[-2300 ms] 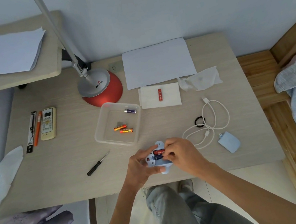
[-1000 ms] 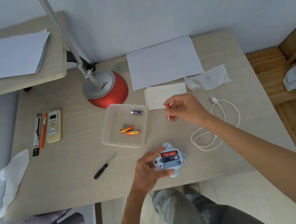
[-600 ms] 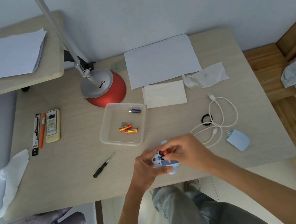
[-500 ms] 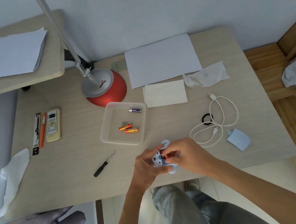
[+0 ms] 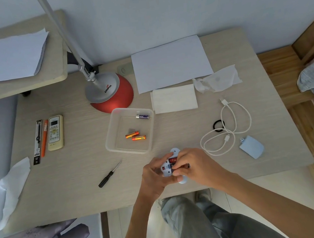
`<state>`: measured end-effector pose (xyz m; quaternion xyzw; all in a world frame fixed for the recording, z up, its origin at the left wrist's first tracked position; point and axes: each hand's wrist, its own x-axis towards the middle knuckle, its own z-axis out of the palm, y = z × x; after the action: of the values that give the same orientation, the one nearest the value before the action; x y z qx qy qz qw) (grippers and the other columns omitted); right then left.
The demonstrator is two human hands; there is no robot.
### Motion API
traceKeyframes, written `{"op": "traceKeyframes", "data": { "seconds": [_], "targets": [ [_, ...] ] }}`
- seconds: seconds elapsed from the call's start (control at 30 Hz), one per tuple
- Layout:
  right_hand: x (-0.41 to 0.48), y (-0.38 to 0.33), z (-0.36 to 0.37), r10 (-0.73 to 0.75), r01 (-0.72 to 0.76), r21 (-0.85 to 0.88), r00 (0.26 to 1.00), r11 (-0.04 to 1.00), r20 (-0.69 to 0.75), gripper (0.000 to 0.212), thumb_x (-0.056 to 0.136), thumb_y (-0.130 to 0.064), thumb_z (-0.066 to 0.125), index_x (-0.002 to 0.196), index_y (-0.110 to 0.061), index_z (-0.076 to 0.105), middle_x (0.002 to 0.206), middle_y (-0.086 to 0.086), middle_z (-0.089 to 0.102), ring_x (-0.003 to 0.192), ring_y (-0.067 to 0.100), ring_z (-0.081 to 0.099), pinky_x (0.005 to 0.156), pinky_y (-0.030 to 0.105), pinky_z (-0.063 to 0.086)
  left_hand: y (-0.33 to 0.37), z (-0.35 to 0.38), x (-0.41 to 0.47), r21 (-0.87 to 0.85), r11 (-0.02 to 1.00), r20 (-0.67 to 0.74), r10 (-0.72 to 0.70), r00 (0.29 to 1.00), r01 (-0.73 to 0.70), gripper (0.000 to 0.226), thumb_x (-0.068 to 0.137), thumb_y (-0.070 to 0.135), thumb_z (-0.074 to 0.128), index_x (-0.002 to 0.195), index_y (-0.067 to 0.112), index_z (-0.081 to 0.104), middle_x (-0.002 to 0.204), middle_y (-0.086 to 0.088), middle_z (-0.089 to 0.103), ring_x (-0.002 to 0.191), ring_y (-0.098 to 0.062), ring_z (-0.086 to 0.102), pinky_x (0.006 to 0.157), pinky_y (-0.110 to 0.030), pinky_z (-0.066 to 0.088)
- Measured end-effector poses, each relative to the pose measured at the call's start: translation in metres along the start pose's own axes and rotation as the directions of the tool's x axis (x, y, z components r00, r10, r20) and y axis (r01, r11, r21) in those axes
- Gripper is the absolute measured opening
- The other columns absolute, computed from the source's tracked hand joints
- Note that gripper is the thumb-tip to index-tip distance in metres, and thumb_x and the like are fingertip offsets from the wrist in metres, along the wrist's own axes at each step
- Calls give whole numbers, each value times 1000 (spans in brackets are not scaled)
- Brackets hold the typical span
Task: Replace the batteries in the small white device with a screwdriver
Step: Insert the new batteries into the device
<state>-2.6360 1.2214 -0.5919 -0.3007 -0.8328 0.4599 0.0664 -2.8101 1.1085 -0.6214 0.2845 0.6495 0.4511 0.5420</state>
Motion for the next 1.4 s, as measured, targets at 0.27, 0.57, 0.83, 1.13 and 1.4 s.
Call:
{"op": "traceKeyframes", "data": {
  "seconds": [0.27, 0.57, 0.83, 1.13, 1.4],
  "targets": [
    [3, 2, 0, 43, -43, 55, 999, 998, -1, 7, 88, -20, 86, 83, -16, 85, 88, -7, 74, 81, 8, 67, 74, 27, 53, -1, 1, 1, 3, 1000, -11, -2, 1000, 2, 81, 58, 1, 102, 133, 18, 75, 120, -23, 68, 110, -30, 73, 97, -42, 63],
    [0, 6, 1, -36, 39, -110, 999, 993, 25, 15, 98, -10, 72, 89, -12, 84, 101, -3, 72, 94, 13, 66, 81, 33, 55, -1, 1, 1, 41, 999, -10, -10, 1000, 11, 84, 56, 24, 106, 134, 24, 74, 123, -17, 69, 113, -32, 72, 97, -52, 63],
    [0, 5, 7, -50, 45, -181, 999, 982, -22, 17, 98, -6, 70, 86, -9, 82, 100, 0, 68, 90, 17, 67, 77, 28, 52, -2, -1, 0, 63, 998, -11, -6, 1000, 7, 83, 59, 9, 104, 135, 23, 74, 120, -17, 70, 111, -30, 73, 96, -45, 64],
    [-9, 5, 8, -26, 18, -131, 998, 991, -57, 19, 102, -16, 70, 87, -12, 81, 104, -3, 66, 94, 12, 64, 84, 26, 53, 7, 1, -2, 113, 993, 4, -17, 1000, 16, 78, 62, 11, 102, 133, 25, 73, 123, -9, 72, 113, -26, 73, 93, -34, 63],
    [-24, 6, 5, -3, 15, 48, 967, 999, -256, 7, 96, -16, 79, 100, -16, 85, 109, -7, 73, 100, 7, 69, 89, 30, 60, 9, -1, -3, 93, 995, 14, -27, 1000, 26, 76, 64, 3, 99, 133, 19, 72, 122, -11, 70, 113, -22, 73, 92, -36, 65]
  ]
}}
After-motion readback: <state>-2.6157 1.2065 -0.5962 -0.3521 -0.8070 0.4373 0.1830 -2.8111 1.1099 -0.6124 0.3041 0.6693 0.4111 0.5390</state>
